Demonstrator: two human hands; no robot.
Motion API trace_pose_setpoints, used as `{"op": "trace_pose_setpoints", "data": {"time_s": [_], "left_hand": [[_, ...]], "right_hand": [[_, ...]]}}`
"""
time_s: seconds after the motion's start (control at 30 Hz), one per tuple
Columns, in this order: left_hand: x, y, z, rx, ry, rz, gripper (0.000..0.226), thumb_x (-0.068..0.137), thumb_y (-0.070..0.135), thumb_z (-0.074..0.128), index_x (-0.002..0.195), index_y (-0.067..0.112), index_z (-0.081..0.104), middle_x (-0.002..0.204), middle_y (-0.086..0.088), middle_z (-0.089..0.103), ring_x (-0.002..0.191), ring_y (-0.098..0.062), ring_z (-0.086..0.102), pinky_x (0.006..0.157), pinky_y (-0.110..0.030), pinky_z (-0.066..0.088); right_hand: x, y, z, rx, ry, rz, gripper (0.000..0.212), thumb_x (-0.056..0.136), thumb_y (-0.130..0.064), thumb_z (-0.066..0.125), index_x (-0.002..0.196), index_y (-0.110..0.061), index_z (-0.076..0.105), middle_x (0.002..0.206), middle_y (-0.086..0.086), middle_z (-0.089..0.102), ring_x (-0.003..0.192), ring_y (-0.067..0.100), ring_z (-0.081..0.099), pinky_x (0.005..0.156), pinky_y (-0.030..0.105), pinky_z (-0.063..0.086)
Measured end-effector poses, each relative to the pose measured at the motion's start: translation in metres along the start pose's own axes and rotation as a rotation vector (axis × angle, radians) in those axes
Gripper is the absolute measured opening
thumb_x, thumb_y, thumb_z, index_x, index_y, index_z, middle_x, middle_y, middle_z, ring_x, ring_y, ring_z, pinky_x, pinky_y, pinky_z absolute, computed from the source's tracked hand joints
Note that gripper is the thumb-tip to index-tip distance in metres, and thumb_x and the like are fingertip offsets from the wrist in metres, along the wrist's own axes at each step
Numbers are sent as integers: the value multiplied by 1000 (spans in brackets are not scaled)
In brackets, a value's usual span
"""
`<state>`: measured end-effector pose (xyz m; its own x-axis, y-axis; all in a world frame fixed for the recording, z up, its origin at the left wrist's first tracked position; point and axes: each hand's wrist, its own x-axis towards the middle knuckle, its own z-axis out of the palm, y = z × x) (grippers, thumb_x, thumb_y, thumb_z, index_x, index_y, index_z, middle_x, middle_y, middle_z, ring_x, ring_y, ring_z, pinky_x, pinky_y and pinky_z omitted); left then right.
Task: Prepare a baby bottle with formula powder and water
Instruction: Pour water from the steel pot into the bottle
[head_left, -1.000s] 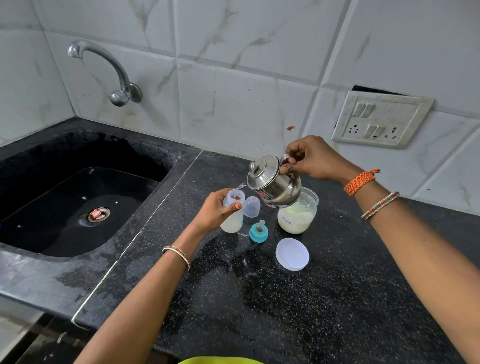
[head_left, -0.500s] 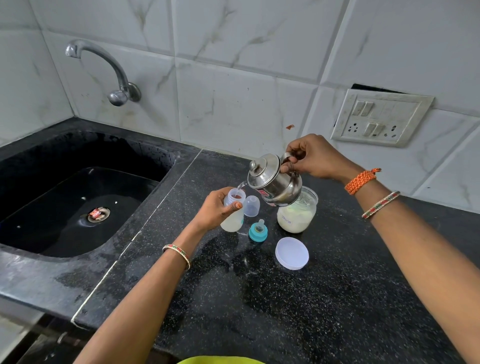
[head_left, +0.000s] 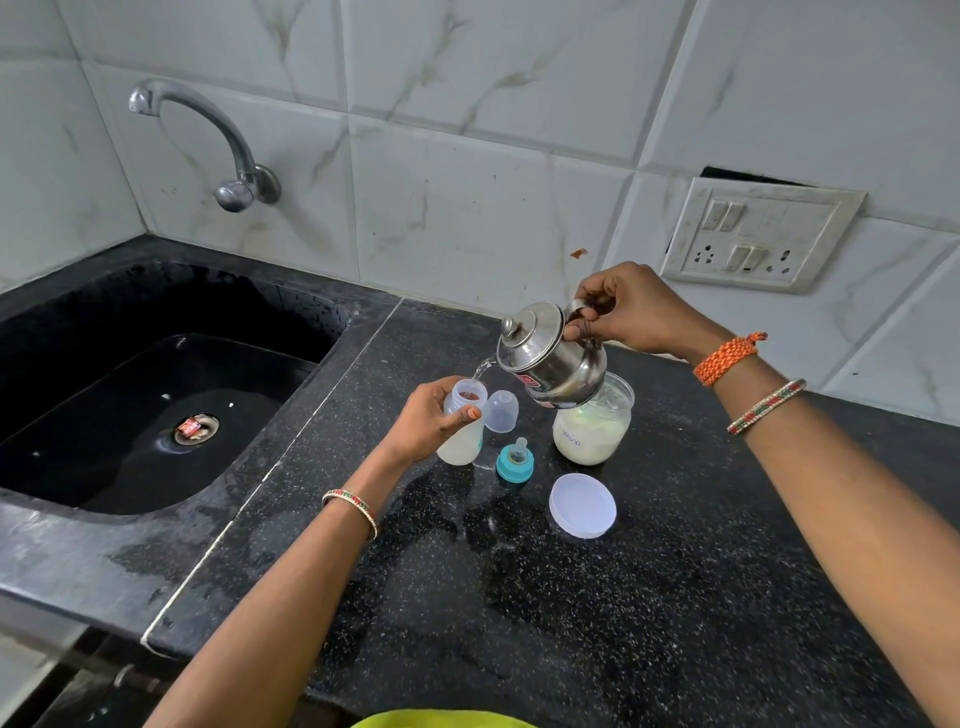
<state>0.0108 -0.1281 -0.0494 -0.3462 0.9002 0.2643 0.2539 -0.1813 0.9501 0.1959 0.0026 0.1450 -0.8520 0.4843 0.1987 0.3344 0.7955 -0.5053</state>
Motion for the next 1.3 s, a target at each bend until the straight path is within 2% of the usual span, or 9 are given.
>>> {"op": "trace_pose_setpoints", "data": {"time_s": [0.13, 0.23, 0.5, 0.63, 0.8, 0.93, 1.0, 1.1, 1.3], "left_hand": [[-2, -2, 1, 4, 2, -17, 81, 54, 81, 64, 104, 16, 63, 98, -2, 67, 85, -6, 62, 77, -27, 48], [-4, -4, 1, -5, 9, -30, 84, 53, 81, 65, 105, 15, 63, 100, -5, 67, 89, -14, 61, 80, -31, 48], [-8, -4, 2, 6, 16, -38, 86, 53, 82, 63, 105, 14, 63, 98, 0, 67, 85, -9, 60, 75, -23, 47], [-8, -1, 3, 9, 22, -31, 83, 55, 78, 65, 104, 11, 63, 96, 0, 66, 80, -1, 61, 71, -19, 47], [-5, 0, 3, 9, 9, -14, 91, 56, 80, 64, 109, 7, 63, 105, -12, 68, 91, -21, 63, 78, -33, 49], [-4, 1, 3, 14, 14, -10, 93, 57, 81, 62, 109, 4, 63, 104, -12, 68, 89, -21, 62, 75, -31, 48], [-6, 1, 3, 11, 12, -10, 88, 58, 78, 64, 107, 5, 63, 100, -10, 68, 86, -17, 62, 73, -27, 48], [-10, -1, 5, 5, 19, -32, 76, 59, 76, 64, 101, 12, 63, 94, -1, 68, 81, -8, 62, 70, -23, 48], [-18, -8, 8, -3, 41, -52, 68, 59, 78, 63, 98, 22, 64, 93, 6, 68, 79, 1, 62, 70, -17, 49]], "right_hand": [[1, 1, -1, 4, 6, 2, 25, 72, -12, 80, 71, 3, 60, 57, -6, 54, 57, 2, 52, 67, 21, 48], [1, 3, 0, 33, 4, 8, 26, 72, -11, 80, 63, -7, 56, 54, -7, 53, 51, -5, 52, 60, 9, 46], [-3, 11, 11, 82, -14, 31, 33, 72, -10, 80, 57, -18, 52, 54, -5, 51, 47, -7, 50, 55, 5, 43], [-6, 18, 21, 102, -18, 50, 34, 71, -13, 81, 55, -20, 52, 53, -8, 51, 48, -6, 48, 56, 9, 44], [-11, 27, 34, 154, -26, 84, 27, 73, -11, 80, 63, -2, 56, 46, -14, 54, 52, -7, 54, 65, 24, 52], [-16, 35, 41, 262, -19, 124, 33, 74, -10, 78, 57, -16, 51, 56, -2, 52, 65, 13, 54, 74, 40, 56], [-19, 39, 45, 295, -24, 147, 30, 74, -11, 78, 59, -14, 53, 58, -1, 52, 67, 17, 53, 77, 42, 56], [-25, 46, 56, 355, -10, 184, 22, 75, -10, 77, 65, -4, 58, 57, -5, 54, 64, 10, 54, 73, 34, 56], [-33, 59, 72, 517, 64, 250, 35, 79, 0, 72, 58, -14, 47, 58, -10, 67, 60, -3, 63, 59, 14, 51]]}}
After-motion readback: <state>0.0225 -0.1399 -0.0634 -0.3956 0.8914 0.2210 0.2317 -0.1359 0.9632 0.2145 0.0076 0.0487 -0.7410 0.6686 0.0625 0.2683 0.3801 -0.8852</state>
